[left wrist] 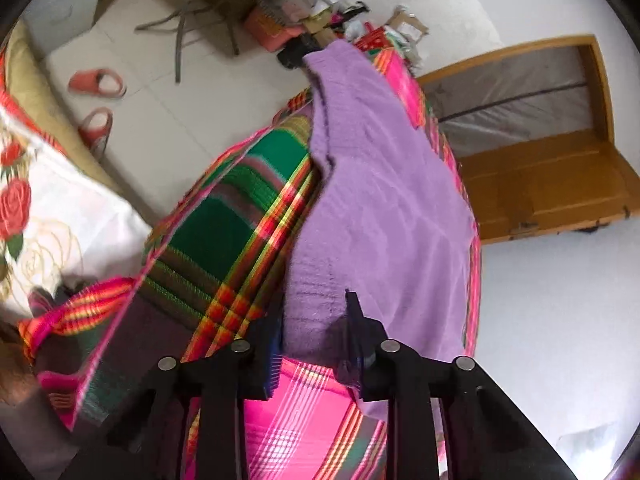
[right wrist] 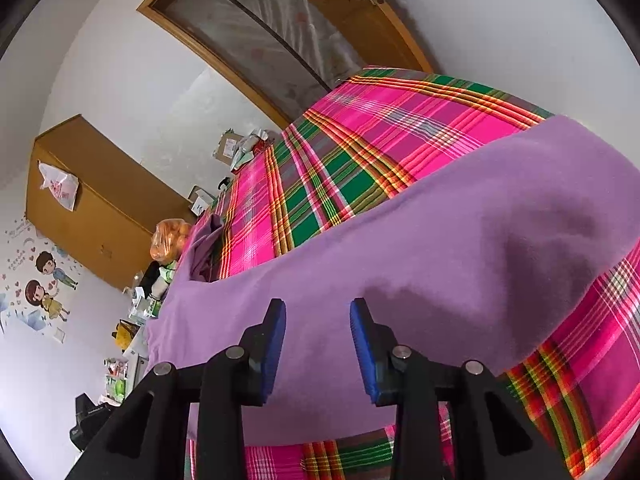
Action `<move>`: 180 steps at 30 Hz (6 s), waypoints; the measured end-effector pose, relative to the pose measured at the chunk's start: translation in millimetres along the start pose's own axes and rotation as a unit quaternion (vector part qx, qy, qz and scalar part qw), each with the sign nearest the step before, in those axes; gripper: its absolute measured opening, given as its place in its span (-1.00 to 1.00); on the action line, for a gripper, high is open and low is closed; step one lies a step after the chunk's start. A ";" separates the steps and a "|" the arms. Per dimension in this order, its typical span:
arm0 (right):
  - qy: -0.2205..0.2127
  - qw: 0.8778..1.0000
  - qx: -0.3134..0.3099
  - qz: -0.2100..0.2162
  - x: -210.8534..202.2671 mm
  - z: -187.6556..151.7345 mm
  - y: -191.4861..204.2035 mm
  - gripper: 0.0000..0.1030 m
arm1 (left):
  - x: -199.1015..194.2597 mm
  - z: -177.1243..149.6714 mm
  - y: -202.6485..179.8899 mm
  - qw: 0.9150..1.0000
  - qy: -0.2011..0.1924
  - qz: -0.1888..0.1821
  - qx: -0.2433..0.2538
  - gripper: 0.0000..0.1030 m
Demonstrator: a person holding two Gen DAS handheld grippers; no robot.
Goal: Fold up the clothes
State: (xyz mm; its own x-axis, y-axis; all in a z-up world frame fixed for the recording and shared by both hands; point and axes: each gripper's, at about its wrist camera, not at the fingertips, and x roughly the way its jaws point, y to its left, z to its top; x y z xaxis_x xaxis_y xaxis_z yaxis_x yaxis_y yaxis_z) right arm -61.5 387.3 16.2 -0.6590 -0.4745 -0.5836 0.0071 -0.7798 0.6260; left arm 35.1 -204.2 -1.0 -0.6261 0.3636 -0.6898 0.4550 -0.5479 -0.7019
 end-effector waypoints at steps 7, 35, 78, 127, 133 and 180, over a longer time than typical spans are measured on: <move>-0.006 1.000 -0.020 0.002 -2.8 2.9 7.7 -0.32 | -57.8 18.7 -10.0 0.997 -0.075 -0.009 0.033 -0.53; 0.084 0.985 -0.150 0.007 39.6 -21.2 51.3 -0.32 | -82.5 61.5 -29.2 0.977 -0.090 0.125 0.146 -0.40; 0.215 0.968 -0.058 0.114 306.3 47.5 186.1 -0.15 | 33.4 72.9 -105.5 0.976 -0.007 0.024 0.215 0.00; 0.162 0.951 -0.261 0.010 232.9 30.2 166.1 -0.08 | 58.0 41.6 -118.5 0.957 0.035 0.063 0.283 0.00; 0.138 0.945 -0.297 -0.018 229.1 39.8 181.2 -0.94 | 63.5 36.4 -119.7 0.949 0.035 0.074 0.303 0.00; -0.019 0.918 -0.395 -0.041 96.6 52.8 166.7 0.00 | 73.5 34.9 -116.9 0.949 0.051 0.089 0.297 0.00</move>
State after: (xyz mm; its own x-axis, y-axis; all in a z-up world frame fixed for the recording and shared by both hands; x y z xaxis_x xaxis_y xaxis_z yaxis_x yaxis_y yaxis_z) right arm -163.7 233.0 91.5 -0.7069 -0.3985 -0.5844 0.4900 -0.8717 0.0017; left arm -86.2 -139.7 36.6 -0.4942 0.2791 -0.8233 0.0922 -0.9249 -0.3688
